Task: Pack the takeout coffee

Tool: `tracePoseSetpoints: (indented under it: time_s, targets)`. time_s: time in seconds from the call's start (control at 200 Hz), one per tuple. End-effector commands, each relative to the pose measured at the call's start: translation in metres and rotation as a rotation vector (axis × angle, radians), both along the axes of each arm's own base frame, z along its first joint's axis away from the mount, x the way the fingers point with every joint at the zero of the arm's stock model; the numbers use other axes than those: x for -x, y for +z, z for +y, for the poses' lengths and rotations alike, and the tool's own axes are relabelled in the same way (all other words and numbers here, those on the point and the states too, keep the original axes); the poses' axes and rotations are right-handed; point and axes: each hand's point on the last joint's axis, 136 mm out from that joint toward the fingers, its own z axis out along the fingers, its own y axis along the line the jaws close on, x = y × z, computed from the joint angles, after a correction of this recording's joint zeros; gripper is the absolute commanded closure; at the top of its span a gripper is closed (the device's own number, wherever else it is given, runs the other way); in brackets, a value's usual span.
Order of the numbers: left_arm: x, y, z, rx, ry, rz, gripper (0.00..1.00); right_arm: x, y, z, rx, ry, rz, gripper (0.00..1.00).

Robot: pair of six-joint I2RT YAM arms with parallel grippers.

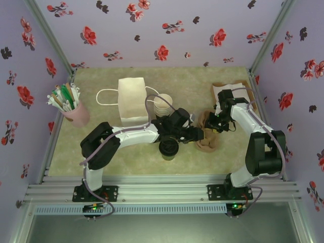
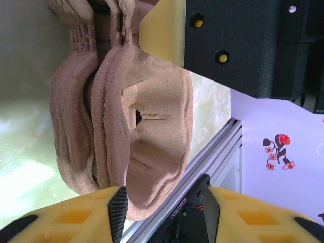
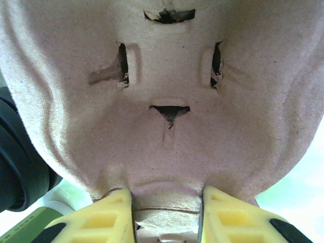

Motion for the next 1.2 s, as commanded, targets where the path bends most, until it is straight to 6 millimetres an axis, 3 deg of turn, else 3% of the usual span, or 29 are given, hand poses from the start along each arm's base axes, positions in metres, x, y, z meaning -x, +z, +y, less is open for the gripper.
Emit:
tracePoseSetpoints:
  time_s: [0.0,0.425,0.69,1.195]
  targets:
    - [0.002,-0.004,0.001,-0.025,-0.011,-0.015,0.52,0.003,-0.002,0.007,-0.023,0.009,0.020,0.69]
    - [0.001,-0.002,0.007,-0.038,-0.004,-0.029,0.51,0.003,-0.004,0.008,-0.023,0.011,0.025,0.69]
    - [0.002,0.003,0.008,-0.034,-0.006,-0.034,0.43,0.003,-0.004,0.008,-0.024,0.012,0.025,0.69]
    - [0.000,0.009,0.003,-0.025,-0.010,-0.041,0.46,0.004,-0.005,0.009,-0.024,0.014,0.028,0.69]
